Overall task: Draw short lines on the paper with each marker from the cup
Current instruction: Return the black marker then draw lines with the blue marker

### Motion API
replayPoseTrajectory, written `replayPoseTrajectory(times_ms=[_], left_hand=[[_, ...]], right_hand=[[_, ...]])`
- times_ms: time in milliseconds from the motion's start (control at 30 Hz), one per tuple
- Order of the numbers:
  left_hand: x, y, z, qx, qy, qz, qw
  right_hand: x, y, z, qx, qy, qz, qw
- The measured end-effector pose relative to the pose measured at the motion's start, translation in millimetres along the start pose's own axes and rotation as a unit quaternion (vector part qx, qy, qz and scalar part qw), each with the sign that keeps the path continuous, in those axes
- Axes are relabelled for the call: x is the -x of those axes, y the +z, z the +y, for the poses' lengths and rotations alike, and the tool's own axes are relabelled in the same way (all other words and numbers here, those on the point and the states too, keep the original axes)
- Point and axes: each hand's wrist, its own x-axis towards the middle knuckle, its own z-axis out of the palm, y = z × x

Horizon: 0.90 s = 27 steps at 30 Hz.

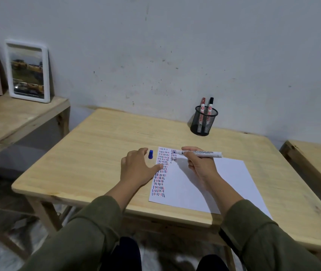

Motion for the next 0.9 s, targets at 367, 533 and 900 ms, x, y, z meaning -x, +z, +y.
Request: replayPoseTrajectory(times_ms=[367, 533, 900], left_hand=[[-1.5, 2.0, -2.4, 0.013, 0.003, 0.012, 1.0], [-2.5, 2.6, -2.6, 0.015, 0.003, 0.016, 1.0], [-3.8, 4.7, -3.6, 0.009, 0.001, 0.019, 1.0]], right_hand=[[1.5, 3.0, 14.8, 0.015, -0.041, 0.035, 0.998], [1.9, 5.0, 16.3, 0.055, -0.045, 0.034, 0.997], [1.8, 6.0, 17.4, 0.107, -0.054, 0.028, 0.992]])
